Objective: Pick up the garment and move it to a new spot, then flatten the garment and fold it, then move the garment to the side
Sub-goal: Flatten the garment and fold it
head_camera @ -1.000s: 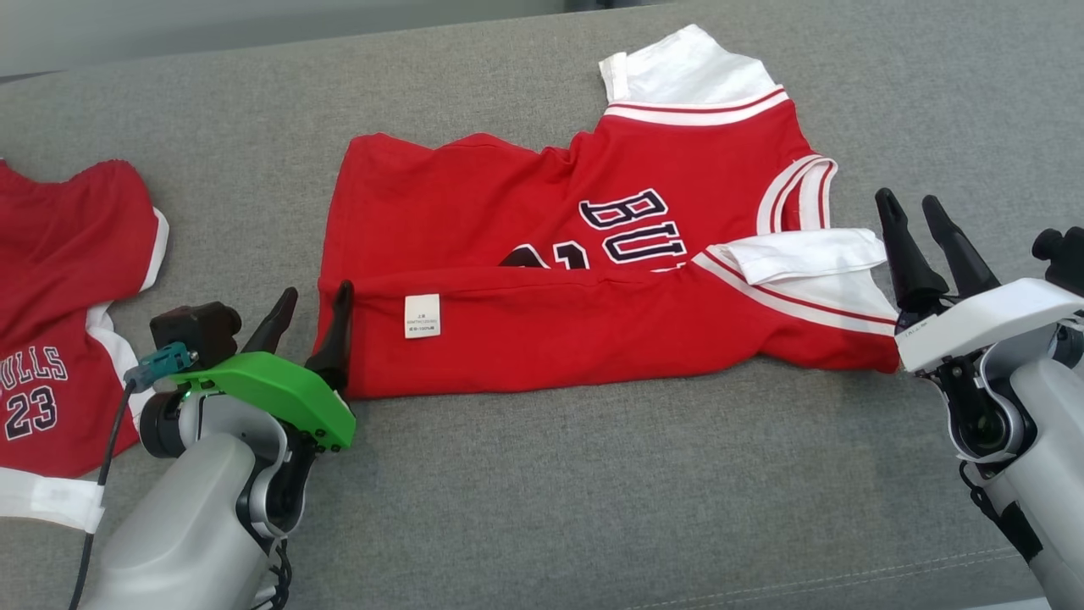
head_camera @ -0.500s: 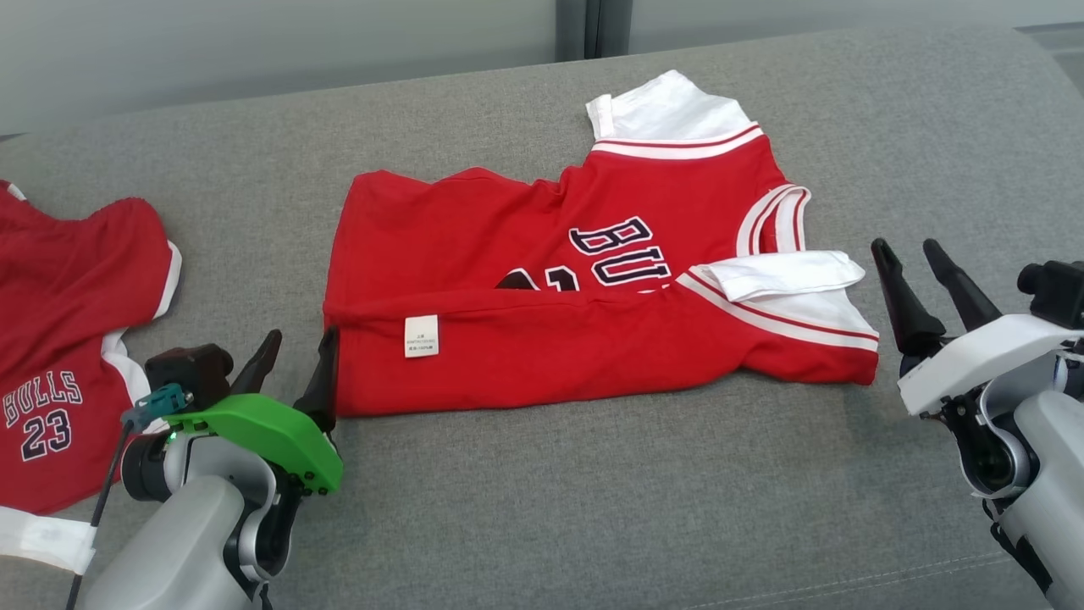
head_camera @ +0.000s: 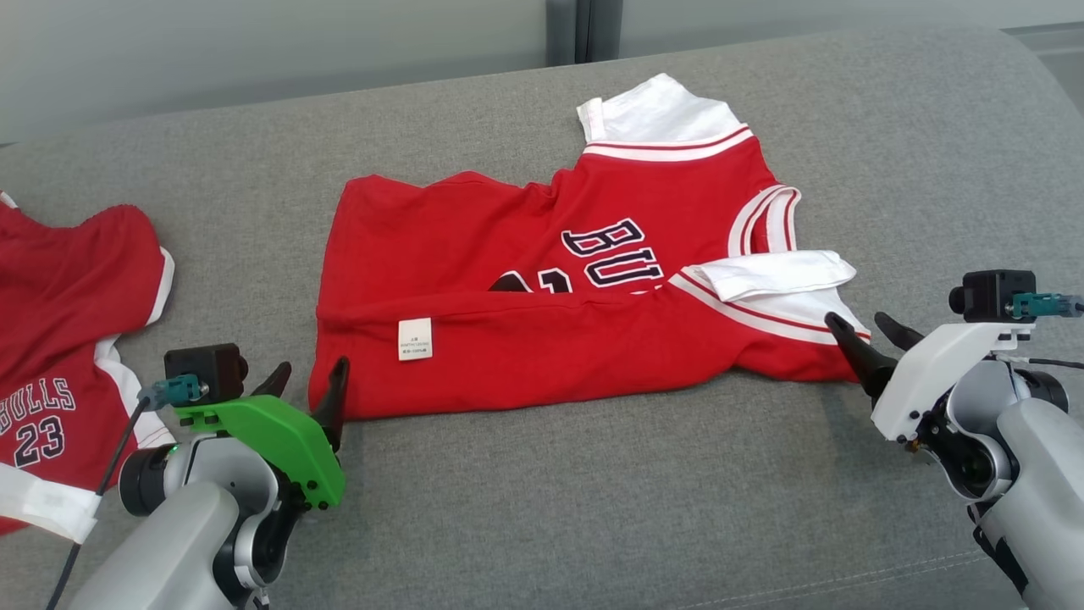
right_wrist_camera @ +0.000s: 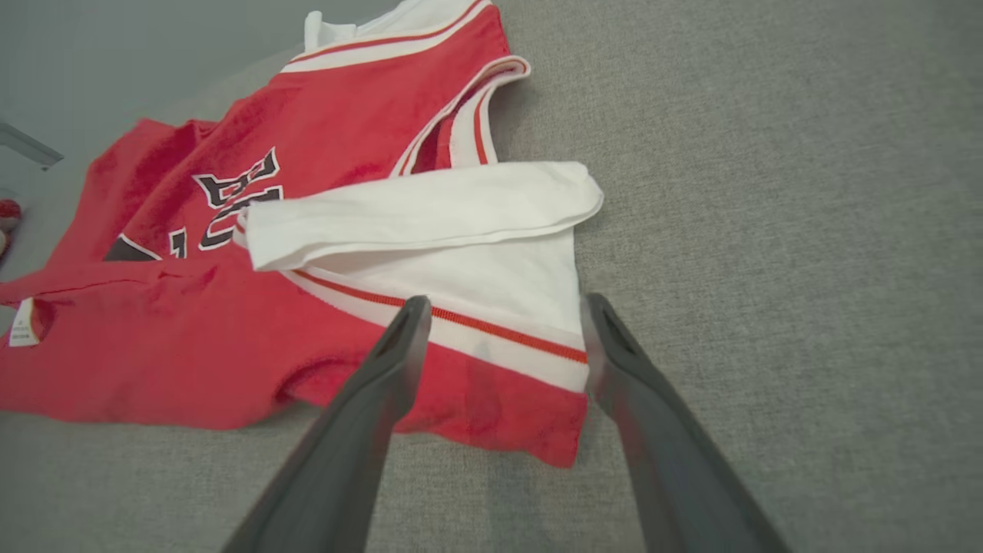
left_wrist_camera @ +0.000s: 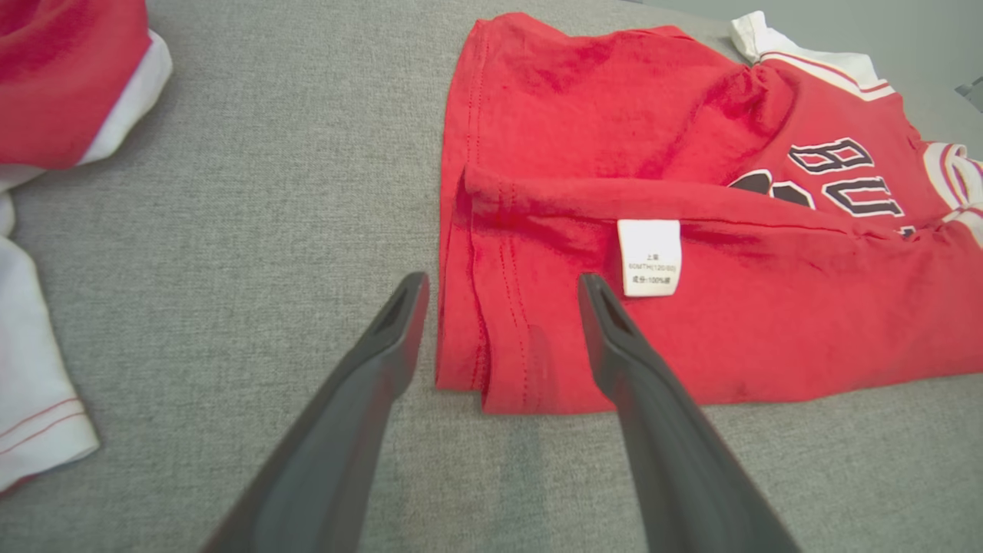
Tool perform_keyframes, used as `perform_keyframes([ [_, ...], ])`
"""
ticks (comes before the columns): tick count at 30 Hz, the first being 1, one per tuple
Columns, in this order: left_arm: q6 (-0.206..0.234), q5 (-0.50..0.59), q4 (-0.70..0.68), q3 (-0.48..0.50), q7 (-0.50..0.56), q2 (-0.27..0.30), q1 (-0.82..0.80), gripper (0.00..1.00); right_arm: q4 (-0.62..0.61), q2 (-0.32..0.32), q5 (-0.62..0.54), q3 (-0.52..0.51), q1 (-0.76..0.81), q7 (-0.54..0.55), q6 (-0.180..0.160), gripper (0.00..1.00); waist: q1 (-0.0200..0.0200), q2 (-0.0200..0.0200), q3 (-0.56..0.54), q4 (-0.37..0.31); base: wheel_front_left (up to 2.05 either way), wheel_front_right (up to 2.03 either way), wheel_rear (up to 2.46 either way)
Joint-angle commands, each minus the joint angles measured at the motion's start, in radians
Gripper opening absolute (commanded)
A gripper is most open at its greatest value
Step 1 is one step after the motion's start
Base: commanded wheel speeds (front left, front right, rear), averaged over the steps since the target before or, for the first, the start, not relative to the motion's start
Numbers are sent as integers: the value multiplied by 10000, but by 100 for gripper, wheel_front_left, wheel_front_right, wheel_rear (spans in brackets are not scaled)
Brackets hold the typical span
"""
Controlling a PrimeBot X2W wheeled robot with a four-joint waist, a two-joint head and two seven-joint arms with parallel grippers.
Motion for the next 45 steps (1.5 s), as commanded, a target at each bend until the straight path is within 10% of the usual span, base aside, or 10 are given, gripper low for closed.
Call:
perform_keyframes([
  [1, 121, -60, -151, -8, 69, 124, 69, 100, 87, 80, -177, -195, 104, 211, 1, 100, 0, 0, 76, 23, 0, 0, 0],
  [36, -127, -286, 482, -501, 1188, -31, -355, 100, -868, 1653, -1425, -2526, 971, 3280, 1, 90, 0, 0, 1027, 25, 0, 0, 0],
  [38, -216, -295, 565, -521, 1180, -67, -383, 45, -952, 1648, -1410, -2527, 1010, 3329, 1, 0, 0, 0, 1035, 35, 0, 0, 0],
  [40, -282, -288, 638, -543, 1137, -101, -401, 0, -1043, 1649, -1357, -2492, 1068, 3338, 2, 0, 0, 0, 1003, 47, 0, 0, 0],
  [45, -398, -257, 709, -575, 1031, -82, -389, 0, -1190, 1559, -1291, -2547, 1142, 3269, 1, 0, 0, 0, 895, 77, 0, 0, 0],
])
